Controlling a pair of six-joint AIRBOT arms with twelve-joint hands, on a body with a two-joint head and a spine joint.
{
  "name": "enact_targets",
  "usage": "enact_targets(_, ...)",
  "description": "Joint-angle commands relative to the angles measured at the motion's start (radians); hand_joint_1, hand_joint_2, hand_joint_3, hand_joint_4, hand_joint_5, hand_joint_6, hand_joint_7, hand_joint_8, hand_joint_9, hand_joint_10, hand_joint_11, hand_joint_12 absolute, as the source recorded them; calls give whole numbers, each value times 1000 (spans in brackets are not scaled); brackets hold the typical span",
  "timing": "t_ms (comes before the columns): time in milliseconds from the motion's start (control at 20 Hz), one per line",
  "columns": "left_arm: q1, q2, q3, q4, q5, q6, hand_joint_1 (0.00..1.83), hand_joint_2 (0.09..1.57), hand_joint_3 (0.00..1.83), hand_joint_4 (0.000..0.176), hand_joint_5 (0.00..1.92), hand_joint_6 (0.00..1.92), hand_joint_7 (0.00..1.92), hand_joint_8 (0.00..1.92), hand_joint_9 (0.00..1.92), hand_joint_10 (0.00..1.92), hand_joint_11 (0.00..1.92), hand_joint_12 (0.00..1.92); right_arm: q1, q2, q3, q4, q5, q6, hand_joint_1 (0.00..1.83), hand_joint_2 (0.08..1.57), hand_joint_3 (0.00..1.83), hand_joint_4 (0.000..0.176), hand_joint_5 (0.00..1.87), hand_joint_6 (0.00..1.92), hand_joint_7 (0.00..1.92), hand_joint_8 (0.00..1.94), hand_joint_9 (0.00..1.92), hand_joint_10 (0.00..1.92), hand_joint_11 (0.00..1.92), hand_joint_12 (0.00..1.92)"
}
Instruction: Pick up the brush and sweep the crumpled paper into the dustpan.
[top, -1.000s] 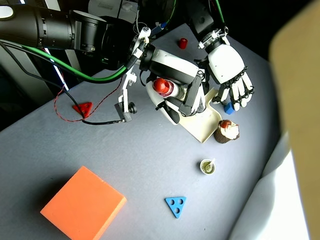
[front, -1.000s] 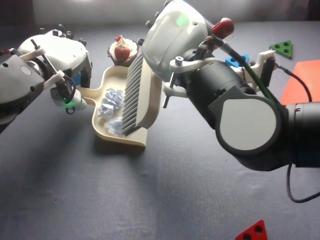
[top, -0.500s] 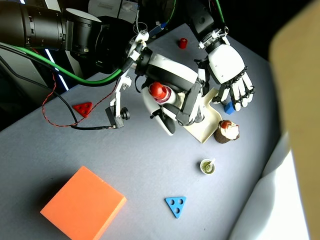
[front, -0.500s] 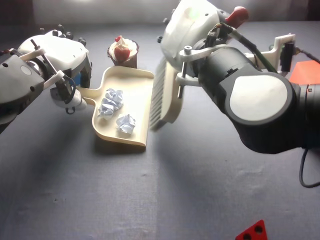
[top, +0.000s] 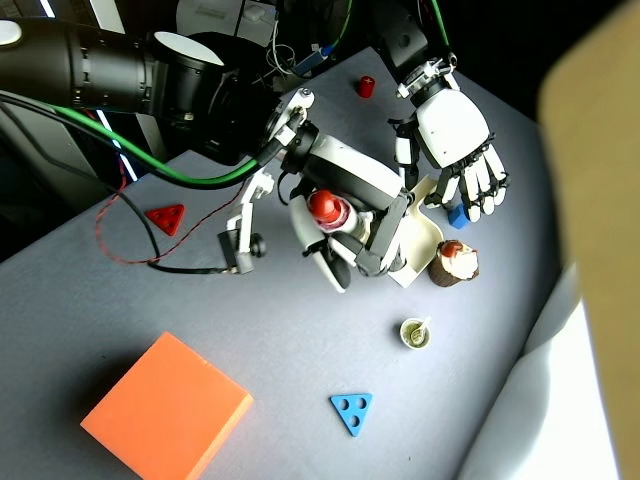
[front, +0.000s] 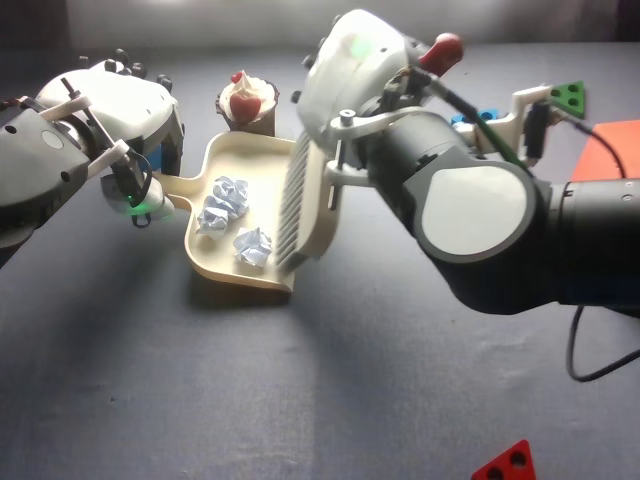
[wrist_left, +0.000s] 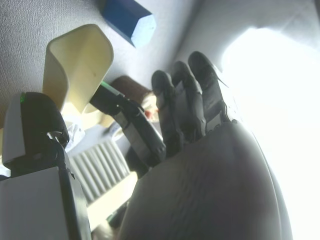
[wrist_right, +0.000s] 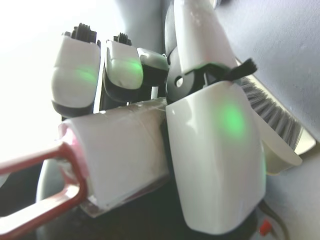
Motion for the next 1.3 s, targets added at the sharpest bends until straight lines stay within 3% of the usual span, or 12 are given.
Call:
enact_targets(0,-13,-3,4,37,-85,4,1150,1067,2,0,1087,797,361,4,233,2,0,535,6,7,7,-105,-60,-2,1437,1174,1,87,905,1921,912,1941,1333,1921,1493,1921)
enact_targets(150,-14,-3,3,36,-87,4,1138,1069,1,0,1084,805,372,6,231,2,0,544,7,2,8,-176,-60,84,1446,1173,0,86,904,1921,929,1941,1325,1921,1490,1921)
enact_targets(300,-14,-3,3,34,-90,5,1146,1055,0,0,1118,748,404,3,228,1,0,593,4,2,3,-200,-68,106,1454,1157,0,96,927,1921,962,1941,1330,1921,1490,1921)
enact_targets(500,-15,-2,3,34,-89,5,1140,1062,0,0,1101,777,418,3,264,4,0,627,-5,3,-8,-251,-87,175,1455,1151,0,95,938,1921,989,1941,1340,1921,1497,1921)
enact_targets(800,-14,-2,5,34,-89,5,1133,1067,0,0,1091,795,417,1,267,4,0,686,-8,-10,-15,-258,-98,190,1444,1165,0,103,933,1921,996,1941,1345,1921,1493,1921)
enact_targets(1000,-15,-3,8,33,-90,5,1129,1066,0,0,1094,791,426,0,245,1,0,615,3,-11,-17,-258,-99,193,1435,1170,0,97,912,1921,960,1941,1320,1921,1482,1921)
enact_targets(1150,-15,-2,7,33,-89,5,1123,1066,0,0,1094,790,410,7,246,6,0,599,6,-6,-26,-258,-99,193,1460,1152,0,69,925,1921,953,1941,1306,1921,1472,1921)
enact_targets(1250,-15,-2,5,33,-88,5,1127,1061,0,0,1106,772,413,3,267,7,0,637,12,12,-38,-253,-94,193,1457,1147,0,64,941,1921,987,1941,1315,1921,1469,1921)
